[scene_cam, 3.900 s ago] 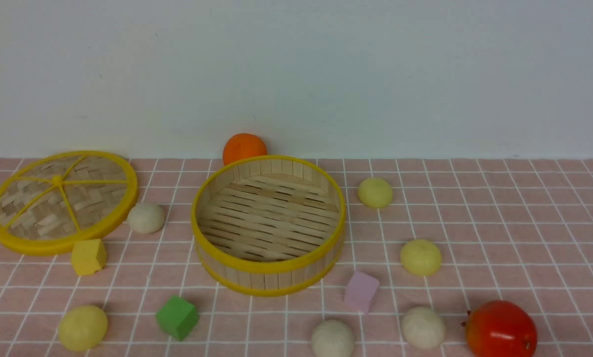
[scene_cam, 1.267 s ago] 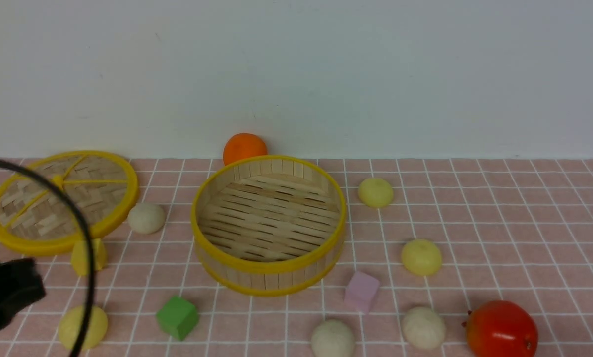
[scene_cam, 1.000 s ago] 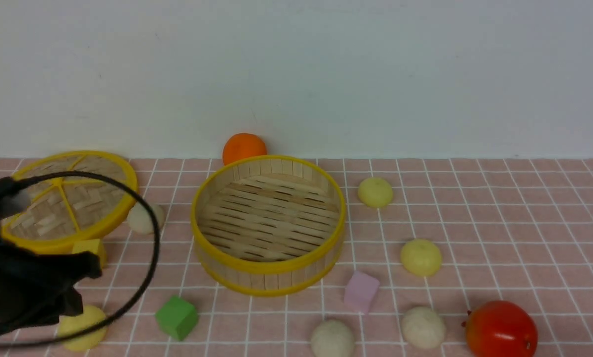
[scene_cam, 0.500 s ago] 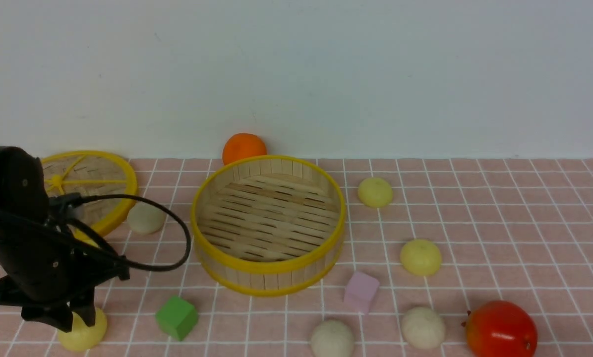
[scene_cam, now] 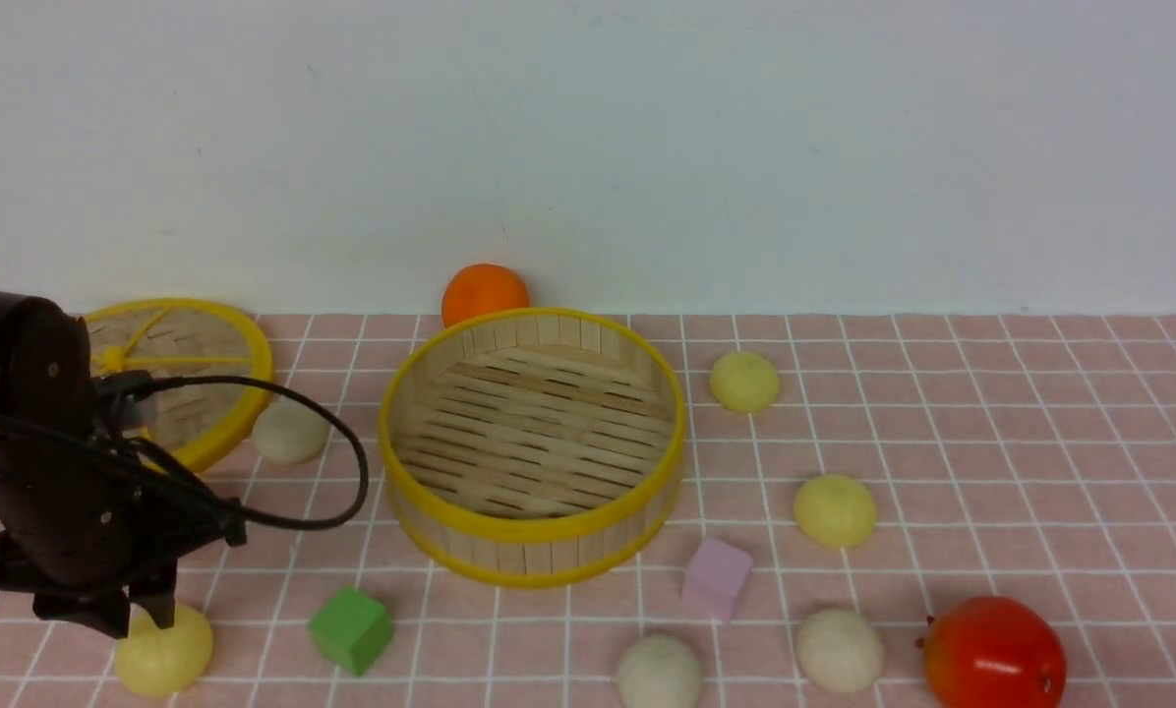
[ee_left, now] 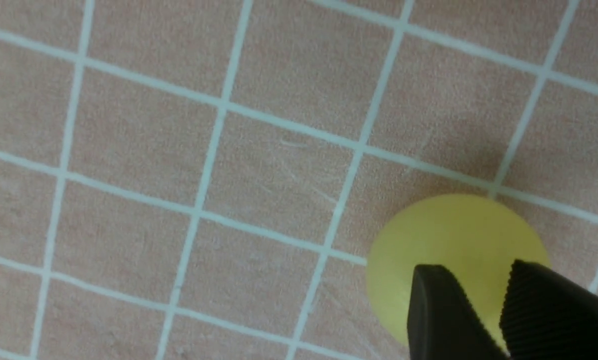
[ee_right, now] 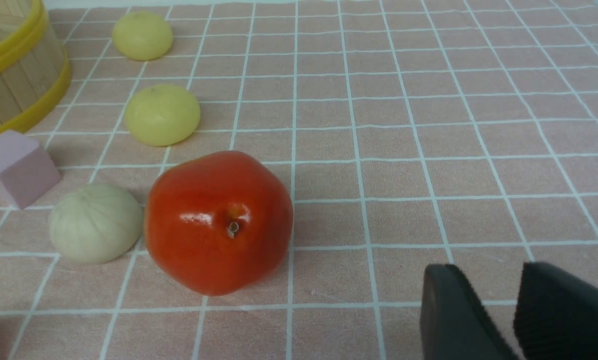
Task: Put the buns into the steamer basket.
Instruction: Use the left arm to grab a steamed stuffed bun, then use the left arm to put the steamed stuffed bun into the steamer
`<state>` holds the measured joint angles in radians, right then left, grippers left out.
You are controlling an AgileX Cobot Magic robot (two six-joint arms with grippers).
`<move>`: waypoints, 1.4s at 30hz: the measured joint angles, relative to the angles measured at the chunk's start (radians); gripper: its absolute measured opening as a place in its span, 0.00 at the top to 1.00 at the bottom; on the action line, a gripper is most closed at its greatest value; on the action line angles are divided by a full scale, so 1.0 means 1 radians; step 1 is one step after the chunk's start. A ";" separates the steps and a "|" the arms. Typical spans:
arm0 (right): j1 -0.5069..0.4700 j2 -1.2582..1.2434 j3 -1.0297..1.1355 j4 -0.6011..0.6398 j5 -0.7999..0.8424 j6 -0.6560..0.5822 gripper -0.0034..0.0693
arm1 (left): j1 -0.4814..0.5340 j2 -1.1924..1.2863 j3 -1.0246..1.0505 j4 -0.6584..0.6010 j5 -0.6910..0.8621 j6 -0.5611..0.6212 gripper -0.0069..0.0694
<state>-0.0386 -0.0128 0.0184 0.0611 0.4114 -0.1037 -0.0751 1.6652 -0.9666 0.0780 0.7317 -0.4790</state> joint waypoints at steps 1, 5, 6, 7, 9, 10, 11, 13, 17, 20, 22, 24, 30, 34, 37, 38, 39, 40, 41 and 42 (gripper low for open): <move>0.000 0.000 0.000 0.000 0.000 0.000 0.62 | 0.000 0.011 -0.001 0.000 -0.001 -0.001 0.59; 0.000 0.000 0.000 0.000 0.000 0.000 0.62 | 0.000 0.043 -0.001 -0.018 -0.005 0.003 0.59; 0.000 0.000 0.000 0.000 0.000 0.000 0.62 | 0.000 0.043 -0.001 -0.019 -0.005 0.005 0.59; 0.000 0.000 0.000 0.000 0.000 0.000 0.62 | 0.000 0.048 -0.002 -0.030 -0.007 0.016 0.59; 0.000 0.000 0.000 0.000 0.000 0.000 0.62 | 0.000 0.048 -0.004 -0.044 -0.008 0.036 0.61; 0.000 0.000 0.000 0.000 0.000 0.000 0.62 | 0.000 0.048 -0.005 -0.053 -0.008 0.049 0.64; 0.000 0.000 0.000 0.000 0.000 0.000 0.62 | 0.000 0.048 -0.006 -0.060 -0.008 0.057 0.67; 0.000 0.000 0.000 0.000 0.000 0.000 0.62 | 0.000 0.048 -0.006 -0.073 -0.008 0.068 0.75; 0.000 0.000 0.000 0.000 0.000 0.000 0.62 | 0.000 0.048 -0.007 -0.078 -0.006 0.072 0.89; 0.000 0.000 0.000 0.000 0.000 0.000 0.62 | 0.000 0.048 -0.020 -0.078 0.021 0.075 0.89; 0.000 0.000 0.000 0.000 0.000 0.000 0.62 | 0.000 0.044 -0.054 -0.078 0.071 0.076 0.89; 0.000 0.000 0.000 0.000 0.000 0.000 0.62 | 0.000 0.034 -0.080 -0.088 0.099 0.081 0.89; 0.000 0.000 0.000 0.001 0.000 0.000 0.62 | 0.000 -0.051 -0.293 -0.260 0.210 0.178 0.89; 0.000 0.000 0.000 0.001 0.000 0.000 0.62 | -0.036 -0.049 -0.442 -0.430 0.216 0.269 0.89; 0.000 0.000 0.000 0.000 0.000 0.000 0.62 | -0.111 0.002 -0.505 -0.461 0.196 0.295 0.89; 0.000 0.000 0.000 0.000 0.000 0.000 0.62 | -0.142 0.040 -0.523 -0.465 0.179 0.298 0.89; 0.000 0.000 0.000 0.000 0.000 0.000 0.62 | -0.146 0.046 -0.526 -0.465 0.179 0.298 0.89; 0.000 0.000 0.000 0.000 0.000 0.000 0.62 | -0.171 0.090 -0.539 -0.466 0.151 0.300 0.89; 0.000 0.000 0.000 0.000 0.000 0.000 0.62 | -0.185 0.123 -0.545 -0.466 0.131 0.300 0.89; 0.000 0.000 0.000 0.000 0.000 0.000 0.62 | -0.196 0.155 -0.549 -0.467 0.106 0.300 0.89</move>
<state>-0.0386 -0.0128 0.0184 0.0610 0.4114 -0.1037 -0.2710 1.8198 -1.5152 -0.3886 0.8380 -0.1788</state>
